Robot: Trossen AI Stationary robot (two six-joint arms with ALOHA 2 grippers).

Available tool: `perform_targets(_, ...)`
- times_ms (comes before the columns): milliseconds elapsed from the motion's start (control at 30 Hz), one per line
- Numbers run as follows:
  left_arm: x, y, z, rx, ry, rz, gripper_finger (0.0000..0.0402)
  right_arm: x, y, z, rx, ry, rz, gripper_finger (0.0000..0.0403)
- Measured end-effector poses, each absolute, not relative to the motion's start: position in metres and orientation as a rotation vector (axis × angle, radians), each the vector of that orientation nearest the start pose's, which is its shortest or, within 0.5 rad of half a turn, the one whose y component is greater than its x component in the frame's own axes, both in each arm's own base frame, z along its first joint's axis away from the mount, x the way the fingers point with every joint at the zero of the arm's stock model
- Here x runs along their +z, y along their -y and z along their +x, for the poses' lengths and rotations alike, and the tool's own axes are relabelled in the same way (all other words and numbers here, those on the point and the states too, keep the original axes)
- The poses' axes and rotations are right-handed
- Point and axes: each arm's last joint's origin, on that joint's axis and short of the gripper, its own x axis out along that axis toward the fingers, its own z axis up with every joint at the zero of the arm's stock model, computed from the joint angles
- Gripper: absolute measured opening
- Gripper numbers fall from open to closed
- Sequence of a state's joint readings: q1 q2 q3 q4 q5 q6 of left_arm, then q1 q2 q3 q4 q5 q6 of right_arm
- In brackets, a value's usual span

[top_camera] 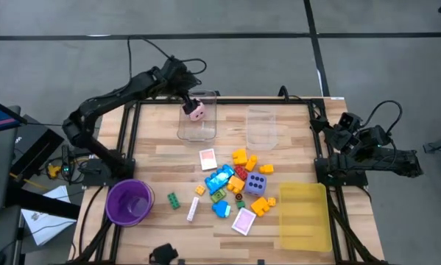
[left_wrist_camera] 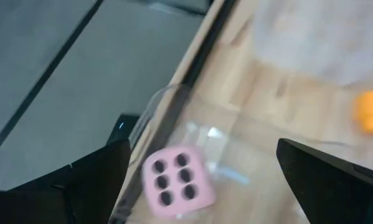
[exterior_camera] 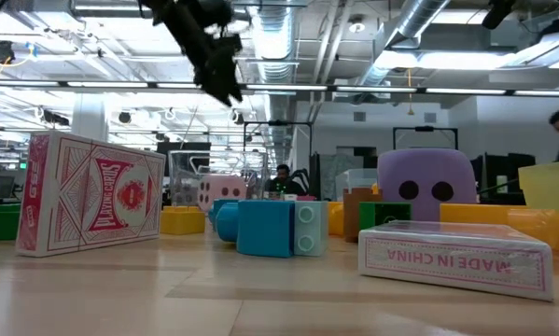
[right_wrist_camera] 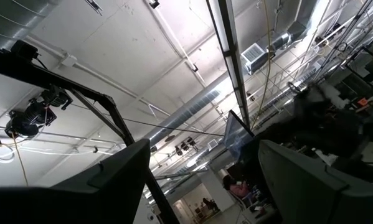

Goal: Pick & Place Toys
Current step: Put the violet dice into the left transparent bin

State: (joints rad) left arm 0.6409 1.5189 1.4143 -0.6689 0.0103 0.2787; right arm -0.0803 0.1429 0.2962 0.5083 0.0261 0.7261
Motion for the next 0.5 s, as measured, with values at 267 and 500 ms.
perform_targets(267,0.368,-0.141,0.261,0.378,-0.665,-0.024,0.0400,0.299,0.006,0.066,0.153,0.689,0.684,0.0293)
perform_targets(500,0.388,-0.109,0.254,0.355,-0.575,-0.065,0.0400,0.319,0.006,0.064,0.150,0.732,0.632,0.0293)
